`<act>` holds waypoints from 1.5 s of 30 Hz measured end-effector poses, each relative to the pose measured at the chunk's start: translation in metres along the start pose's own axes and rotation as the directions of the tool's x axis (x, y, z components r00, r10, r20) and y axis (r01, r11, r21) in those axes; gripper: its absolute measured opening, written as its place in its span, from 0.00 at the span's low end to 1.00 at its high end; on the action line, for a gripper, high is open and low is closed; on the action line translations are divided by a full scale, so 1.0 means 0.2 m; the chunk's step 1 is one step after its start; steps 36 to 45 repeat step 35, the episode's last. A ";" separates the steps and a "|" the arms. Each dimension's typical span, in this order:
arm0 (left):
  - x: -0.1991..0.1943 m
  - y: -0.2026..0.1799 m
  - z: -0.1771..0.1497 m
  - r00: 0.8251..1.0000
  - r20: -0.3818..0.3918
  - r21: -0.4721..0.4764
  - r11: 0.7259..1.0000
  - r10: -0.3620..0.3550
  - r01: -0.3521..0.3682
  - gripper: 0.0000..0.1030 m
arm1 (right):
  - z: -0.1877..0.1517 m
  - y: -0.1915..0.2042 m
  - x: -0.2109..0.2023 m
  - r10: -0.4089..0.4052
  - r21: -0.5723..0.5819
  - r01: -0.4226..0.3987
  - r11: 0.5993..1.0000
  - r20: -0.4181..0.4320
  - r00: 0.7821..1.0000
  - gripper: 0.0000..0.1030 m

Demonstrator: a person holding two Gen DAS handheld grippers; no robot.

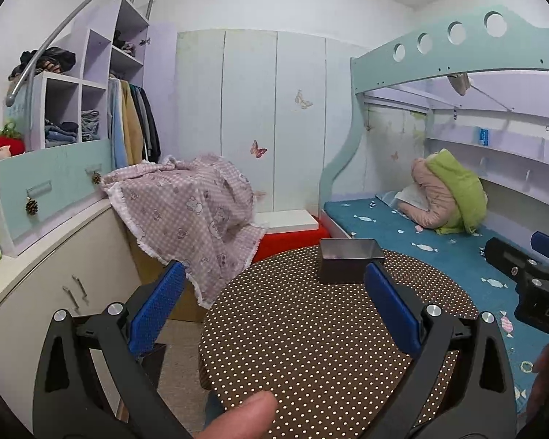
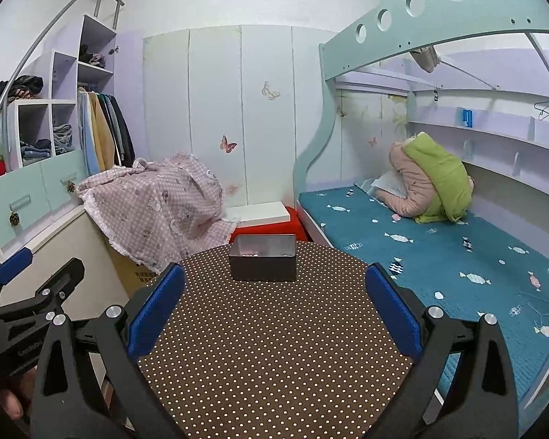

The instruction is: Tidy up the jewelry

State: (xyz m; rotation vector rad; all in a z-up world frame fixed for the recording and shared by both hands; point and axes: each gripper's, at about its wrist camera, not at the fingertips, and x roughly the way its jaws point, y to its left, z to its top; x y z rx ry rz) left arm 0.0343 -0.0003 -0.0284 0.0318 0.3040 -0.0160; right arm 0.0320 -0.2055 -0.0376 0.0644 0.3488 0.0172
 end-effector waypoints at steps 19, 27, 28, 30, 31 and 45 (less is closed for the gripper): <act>-0.08 0.05 0.02 0.999 0.025 -0.026 0.999 0.023 -0.022 0.95 | 0.00 0.06 -0.03 0.013 -0.014 -0.013 1.000 0.007 1.000 0.92; -0.10 0.05 0.02 0.999 0.034 -0.022 1.000 0.018 -0.017 0.95 | -0.01 0.06 -0.02 0.023 -0.005 -0.023 1.000 -0.001 1.000 0.92; -0.10 0.05 0.02 0.999 0.035 -0.020 1.000 0.023 -0.022 0.95 | -0.01 0.06 -0.02 0.024 -0.004 -0.024 1.000 -0.001 1.000 0.92; -0.10 0.04 0.02 0.999 0.032 -0.019 1.000 0.023 -0.022 0.95 | 0.00 0.06 -0.03 0.024 -0.002 -0.024 1.000 0.000 1.000 0.92; -0.10 0.04 0.02 0.999 0.030 -0.019 1.000 0.023 -0.023 0.95 | 0.00 0.05 -0.02 0.024 -0.002 -0.024 1.000 0.000 1.000 0.92; -0.10 0.04 0.02 0.999 0.029 -0.020 0.999 0.025 -0.025 0.95 | 0.00 0.06 -0.02 0.023 -0.002 -0.023 1.000 0.001 1.000 0.92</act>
